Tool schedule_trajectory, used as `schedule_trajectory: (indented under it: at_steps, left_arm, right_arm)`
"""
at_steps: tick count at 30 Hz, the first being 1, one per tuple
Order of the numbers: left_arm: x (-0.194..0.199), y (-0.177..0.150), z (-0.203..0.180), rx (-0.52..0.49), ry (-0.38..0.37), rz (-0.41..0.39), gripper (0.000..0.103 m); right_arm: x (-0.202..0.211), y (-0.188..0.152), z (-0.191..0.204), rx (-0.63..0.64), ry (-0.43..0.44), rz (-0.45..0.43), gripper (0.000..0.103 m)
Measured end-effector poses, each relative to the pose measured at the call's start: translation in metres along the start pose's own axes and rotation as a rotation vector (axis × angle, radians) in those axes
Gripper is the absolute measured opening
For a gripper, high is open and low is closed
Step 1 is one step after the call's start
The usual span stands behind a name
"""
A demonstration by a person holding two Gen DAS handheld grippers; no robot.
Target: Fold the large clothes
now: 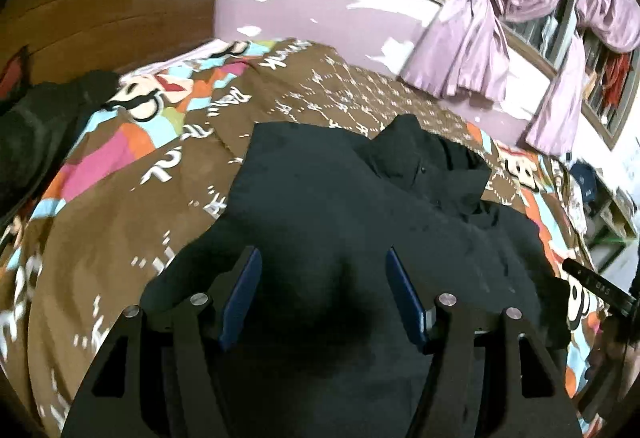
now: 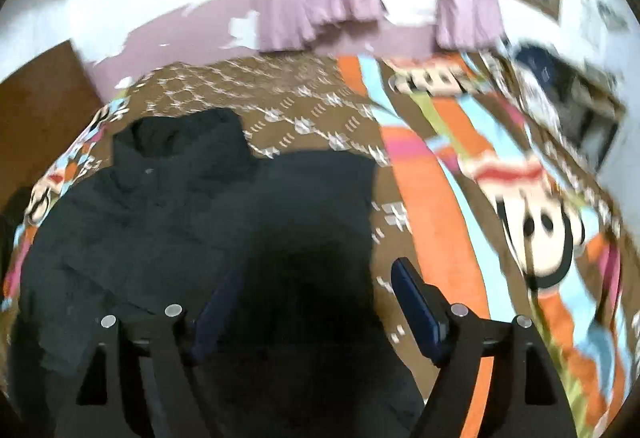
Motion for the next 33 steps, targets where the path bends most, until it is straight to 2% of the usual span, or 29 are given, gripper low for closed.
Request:
schedule_trajectory:
  at_steps: [1, 4, 6, 7, 9, 10, 12, 18, 23, 26, 28, 30, 32, 33]
  left_arm:
    - [-0.012, 0.002, -0.005, -0.042, -0.029, 0.032, 0.058]
    - [-0.044, -0.013, -0.023, -0.181, -0.093, 0.146, 0.058]
    - [-0.058, -0.030, -0.027, -0.250, -0.073, 0.187, 0.059]
    - [-0.063, -0.037, -0.028, -0.293, -0.049, 0.184, 0.059]
    - [-0.065, -0.046, -0.026, -0.309, -0.050, 0.170, 0.059]
    - [-0.066, -0.048, -0.025, -0.307, -0.055, 0.172, 0.059]
    - [-0.069, -0.054, -0.024, -0.317, -0.053, 0.186, 0.059]
    - [-0.080, -0.066, -0.032, -0.385, 0.009, 0.198, 0.059]
    - [-0.086, -0.071, -0.032, -0.415, 0.056, 0.177, 0.059]
    - [-0.079, -0.066, -0.030, -0.365, 0.028, 0.180, 0.059]
    - [-0.070, -0.057, -0.027, -0.200, -0.083, 0.220, 0.066]
    - [-0.062, -0.048, -0.028, -0.040, -0.184, 0.260, 0.068]
    - [-0.056, -0.040, -0.030, 0.043, -0.223, 0.296, 0.068]
    - [-0.051, -0.036, -0.034, 0.053, -0.217, 0.304, 0.068]
  right_arm:
    - [-0.003, 0.001, 0.013, 0.049, 0.021, -0.003, 0.076]
    - [-0.010, -0.010, 0.055, 0.191, 0.158, 0.009, 0.076]
    - [-0.022, -0.026, 0.082, 0.286, 0.218, 0.058, 0.076]
    - [-0.026, -0.033, 0.086, 0.310, 0.215, 0.072, 0.076]
    - [-0.044, -0.051, 0.094, 0.365, 0.183, 0.124, 0.079]
    - [-0.053, -0.058, 0.093, 0.368, 0.166, 0.151, 0.083]
    - [-0.065, -0.068, 0.087, 0.330, 0.175, 0.171, 0.085]
    - [-0.080, -0.085, 0.094, 0.376, 0.119, 0.107, 0.085]
    - [-0.086, -0.085, 0.103, 0.388, 0.073, 0.116, 0.086]
    - [-0.078, -0.079, 0.097, 0.351, 0.099, 0.138, 0.086]
    - [-0.066, -0.075, 0.091, 0.296, 0.127, 0.149, 0.086]
    - [-0.050, -0.067, 0.082, 0.218, 0.171, 0.155, 0.086]
    - [-0.035, -0.059, 0.076, 0.195, 0.189, 0.149, 0.087]
    - [-0.026, -0.055, 0.073, 0.200, 0.185, 0.137, 0.088]
Point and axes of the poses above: each gripper's, at about its wrist camera, not at the fingertips, and x roughly against the way its jaws point, z to its left, y to its top, the point moved 6 cm from there along -x, roughly the way its jaws point, and after that the axes turned 1 degree about -x, right-handed, at the moved point
